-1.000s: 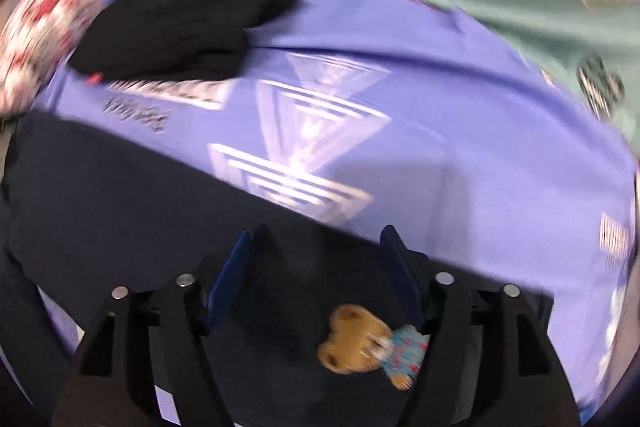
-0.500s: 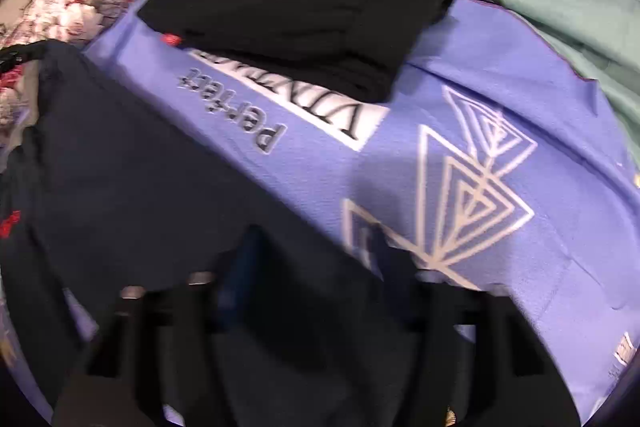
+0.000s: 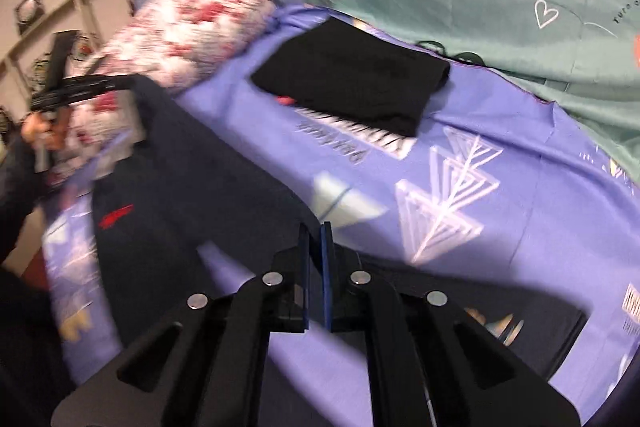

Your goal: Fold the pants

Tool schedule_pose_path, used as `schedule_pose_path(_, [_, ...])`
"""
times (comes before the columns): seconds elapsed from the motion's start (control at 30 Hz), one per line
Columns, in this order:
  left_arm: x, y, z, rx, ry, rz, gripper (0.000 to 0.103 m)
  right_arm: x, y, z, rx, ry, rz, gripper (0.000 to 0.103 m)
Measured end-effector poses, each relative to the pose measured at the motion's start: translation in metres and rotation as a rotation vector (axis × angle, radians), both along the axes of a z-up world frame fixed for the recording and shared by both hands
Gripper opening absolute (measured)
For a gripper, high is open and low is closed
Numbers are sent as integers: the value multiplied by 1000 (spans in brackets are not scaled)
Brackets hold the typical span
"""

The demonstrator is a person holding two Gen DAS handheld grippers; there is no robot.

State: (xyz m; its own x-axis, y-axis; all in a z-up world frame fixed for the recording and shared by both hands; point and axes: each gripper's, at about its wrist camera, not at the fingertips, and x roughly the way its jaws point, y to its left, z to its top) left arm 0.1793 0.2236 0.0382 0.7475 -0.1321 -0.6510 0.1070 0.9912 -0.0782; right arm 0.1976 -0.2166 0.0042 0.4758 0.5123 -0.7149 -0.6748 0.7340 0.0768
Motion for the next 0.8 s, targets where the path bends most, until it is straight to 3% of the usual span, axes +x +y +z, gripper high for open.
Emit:
schedule_pose_path(0.17, [-55, 3, -11, -1, 7, -2, 15, -77, 10, -20, 3, 19, 77, 5])
schedule_pose_path(0.23, [-73, 5, -20, 8, 19, 20, 4, -101, 16, -35, 18, 52, 96, 5])
schedule_pose_path(0.27, [-81, 7, -24, 23, 20, 45, 4, -109, 19, -44, 13, 67, 97, 5])
schedule_pose_path(0.43, [-100, 27, -48, -42, 83, 102, 4, -126, 27, -78, 22, 140, 83, 5])
schedule_pose_path(0.6, [-99, 31, -73, -129, 211, 111, 5, -126, 32, -88, 18, 143, 36, 5])
schedule_pose_path(0.7, [-96, 27, -83, -176, 275, 127, 51, -125, 35, -92, 16, 138, 19, 5])
schedule_pose_path(0.8, [-89, 21, -88, -225, 312, 127, 52, -122, 34, -96, 26, 143, 9, 5])
